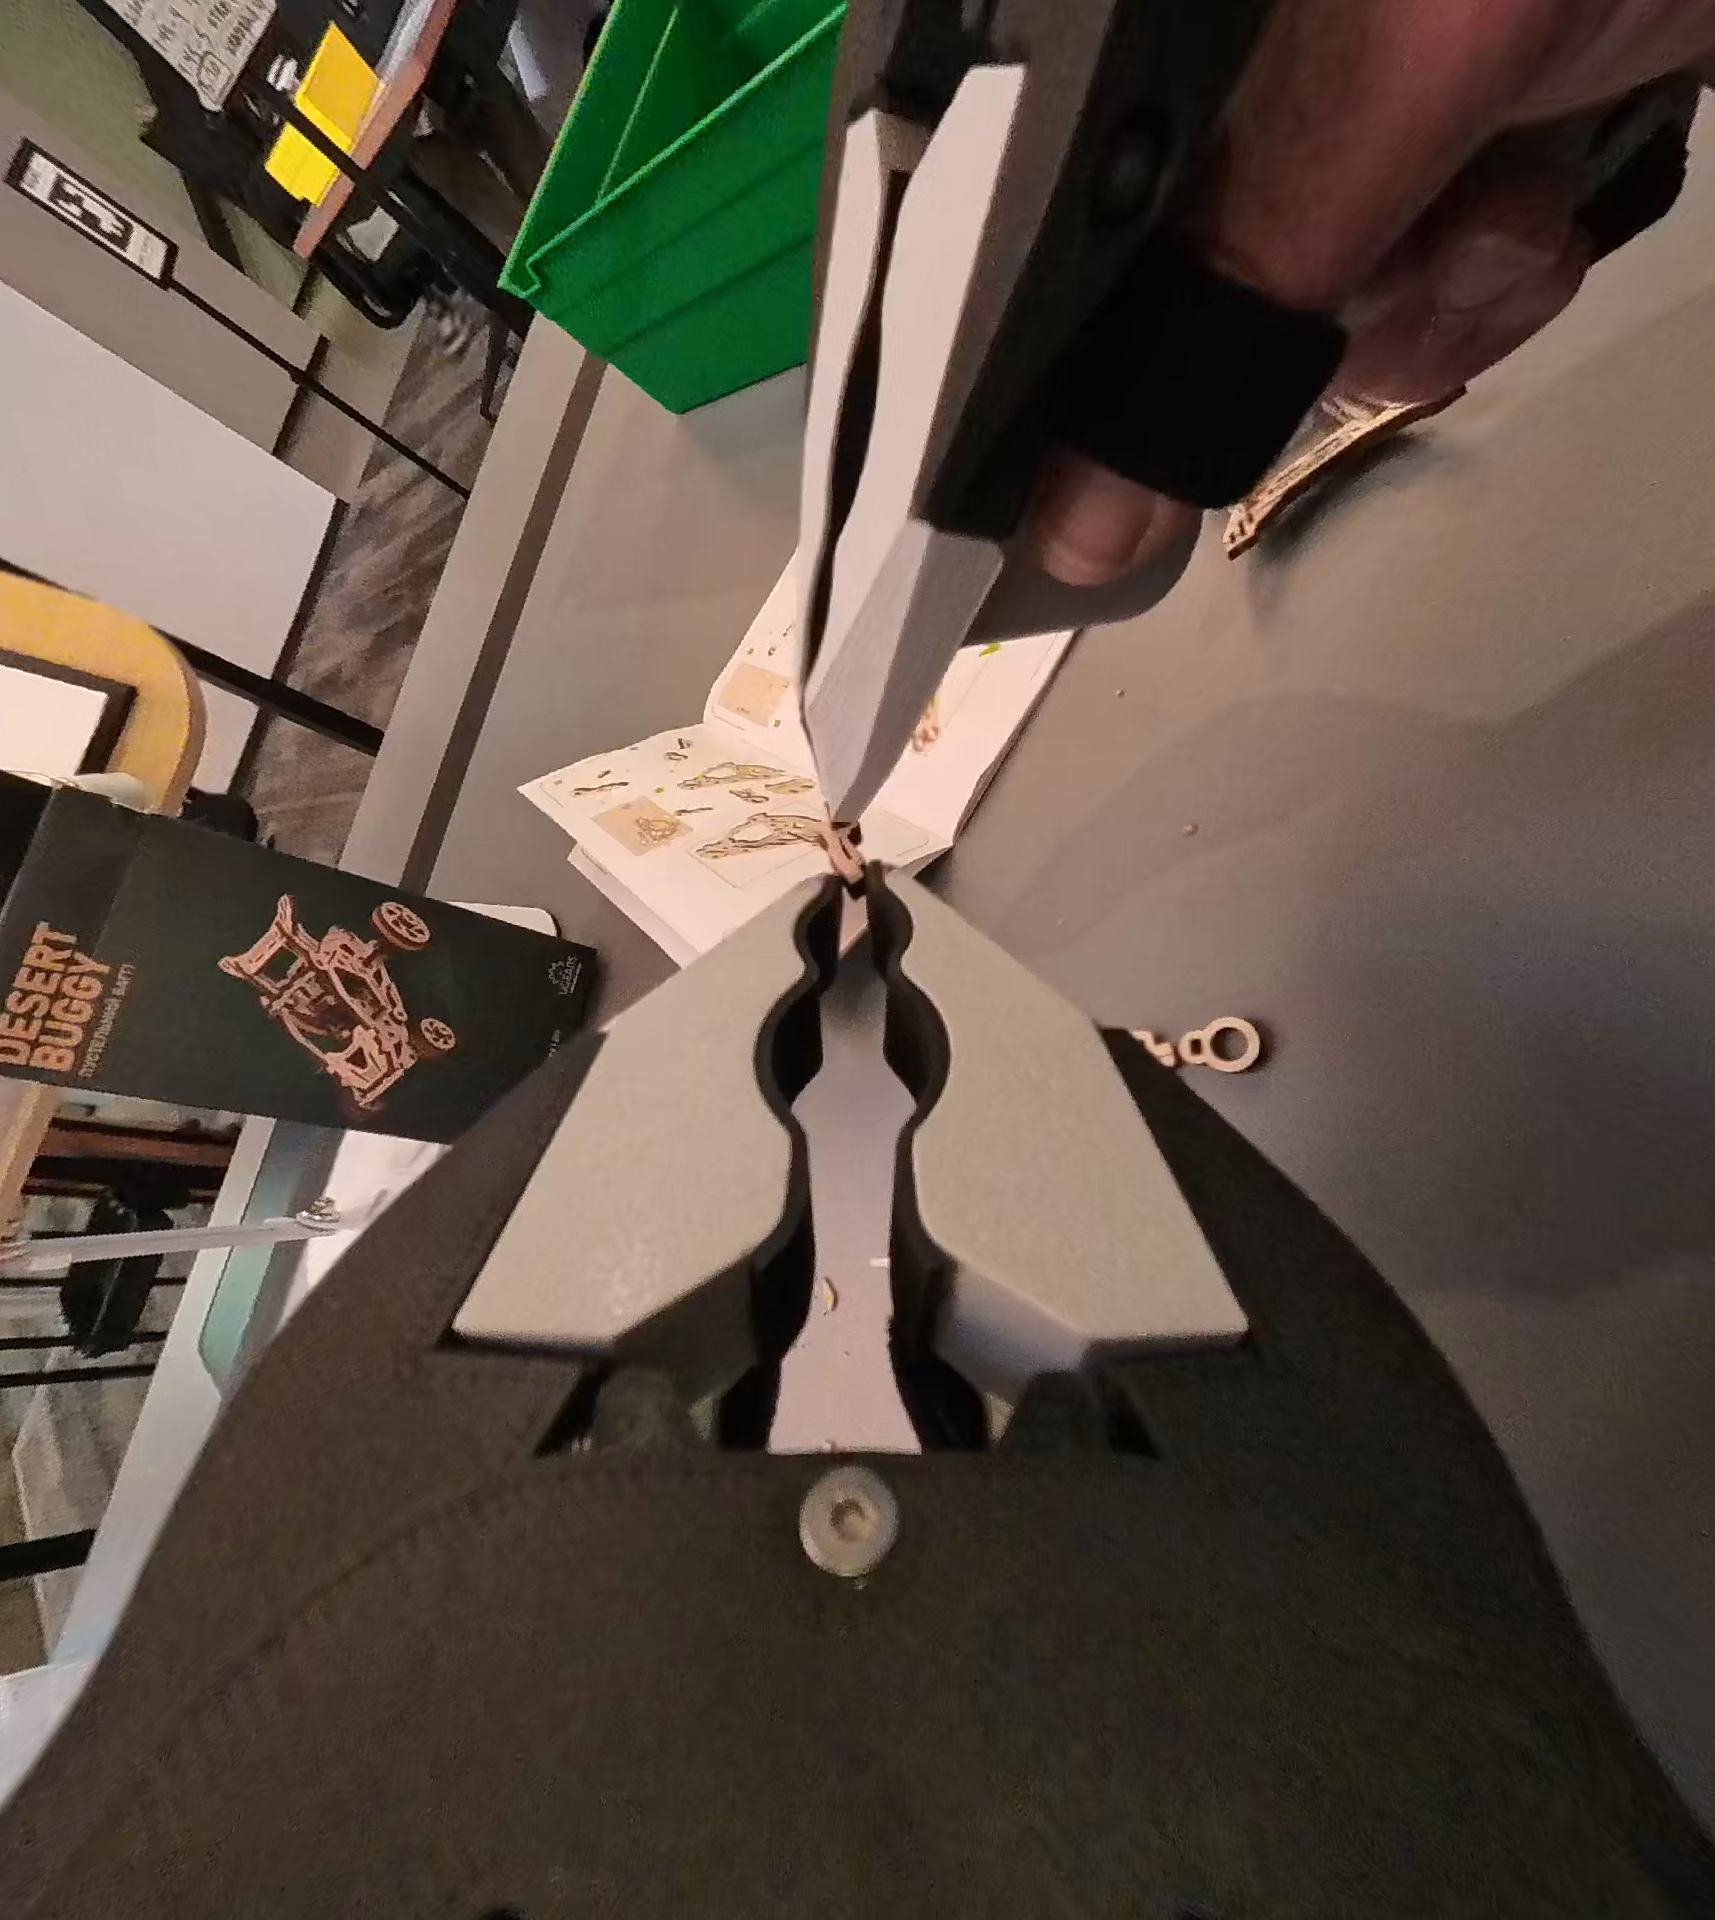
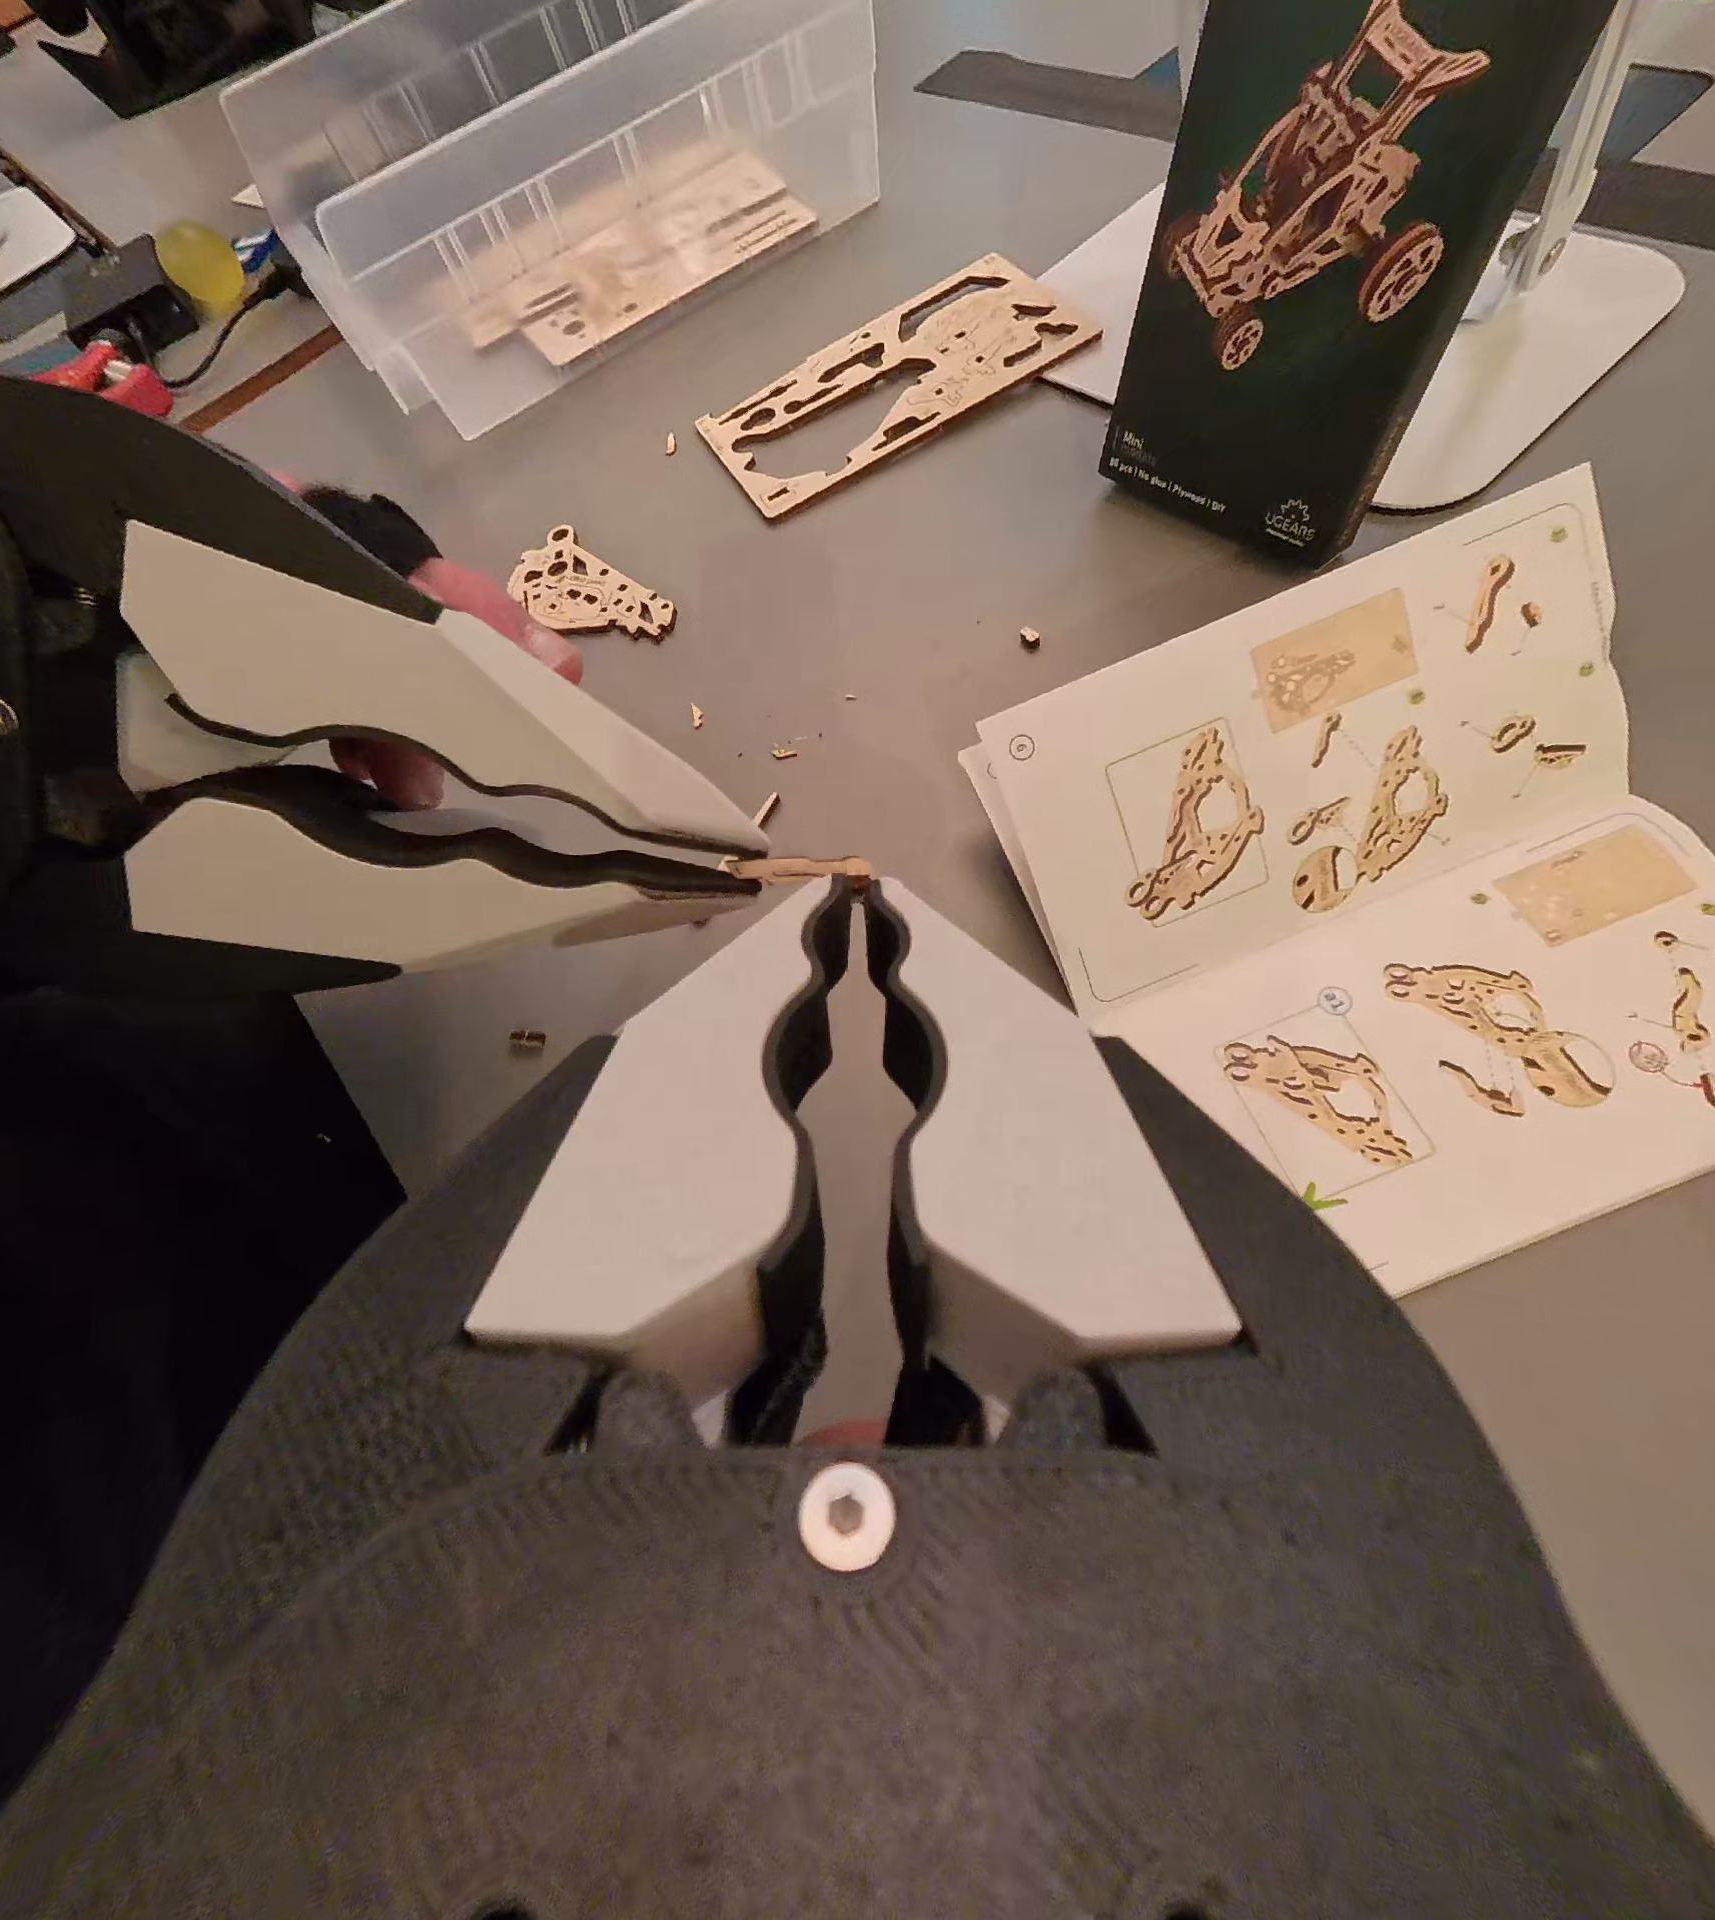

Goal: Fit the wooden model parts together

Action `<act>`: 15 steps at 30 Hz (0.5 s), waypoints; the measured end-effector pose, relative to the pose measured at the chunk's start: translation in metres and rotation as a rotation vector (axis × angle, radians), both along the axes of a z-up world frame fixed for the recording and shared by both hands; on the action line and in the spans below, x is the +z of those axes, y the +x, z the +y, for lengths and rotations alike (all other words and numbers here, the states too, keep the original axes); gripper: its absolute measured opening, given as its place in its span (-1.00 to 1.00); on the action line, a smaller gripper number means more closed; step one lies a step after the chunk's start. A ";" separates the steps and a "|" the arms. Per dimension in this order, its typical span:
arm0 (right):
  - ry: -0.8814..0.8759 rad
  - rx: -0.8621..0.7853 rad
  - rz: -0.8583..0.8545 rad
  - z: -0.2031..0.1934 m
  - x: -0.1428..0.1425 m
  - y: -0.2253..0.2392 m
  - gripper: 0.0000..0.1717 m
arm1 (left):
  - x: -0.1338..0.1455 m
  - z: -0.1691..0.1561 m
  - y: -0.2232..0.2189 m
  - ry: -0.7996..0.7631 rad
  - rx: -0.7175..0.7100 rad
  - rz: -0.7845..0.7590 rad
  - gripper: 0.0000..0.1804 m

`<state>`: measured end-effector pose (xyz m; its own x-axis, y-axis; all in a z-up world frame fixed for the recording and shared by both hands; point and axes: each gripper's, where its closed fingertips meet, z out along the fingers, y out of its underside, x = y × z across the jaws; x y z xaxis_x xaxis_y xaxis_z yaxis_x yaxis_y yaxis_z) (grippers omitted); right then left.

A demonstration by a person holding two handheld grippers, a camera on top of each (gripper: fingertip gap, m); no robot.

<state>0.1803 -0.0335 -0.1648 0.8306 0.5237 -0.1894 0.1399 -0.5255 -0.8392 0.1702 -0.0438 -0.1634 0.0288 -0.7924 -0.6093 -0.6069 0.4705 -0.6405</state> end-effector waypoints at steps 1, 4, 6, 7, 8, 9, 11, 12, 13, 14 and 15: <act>0.000 0.002 -0.004 0.000 0.000 0.000 -1.00 | 0.000 0.001 0.000 -0.006 0.004 -0.005 -0.97; 0.003 0.003 0.003 0.001 0.001 -0.001 -1.00 | 0.002 0.001 -0.001 -0.042 0.010 -0.034 -0.98; 0.009 0.001 0.012 0.002 0.002 -0.001 -1.00 | 0.004 0.002 -0.001 -0.099 0.025 -0.074 -0.98; 0.013 -0.002 0.023 0.002 0.004 -0.001 -1.00 | 0.006 0.003 -0.001 -0.128 0.030 -0.091 -0.98; 0.016 -0.002 0.028 0.002 0.005 -0.001 -1.00 | 0.007 0.003 -0.001 -0.150 0.032 -0.106 -0.98; 0.022 -0.001 0.026 0.003 0.005 -0.001 -0.99 | 0.008 0.003 -0.001 -0.165 0.037 -0.121 -0.98; 0.035 -0.005 0.029 0.004 0.007 0.000 -0.98 | 0.009 0.004 0.000 -0.237 0.051 -0.165 -0.98; 0.041 -0.009 0.031 0.005 0.008 0.001 -0.97 | 0.011 0.006 0.000 -0.282 0.059 -0.197 -0.98; 0.047 -0.019 0.034 0.006 0.009 0.002 -0.94 | 0.014 0.008 -0.001 -0.322 0.067 -0.231 -0.99; 0.054 -0.033 0.038 0.008 0.010 0.004 -0.90 | 0.016 0.010 -0.002 -0.363 0.073 -0.256 -0.99; 0.059 -0.036 0.045 0.008 0.012 0.005 -0.88 | 0.016 0.011 -0.002 -0.401 0.075 -0.272 -0.99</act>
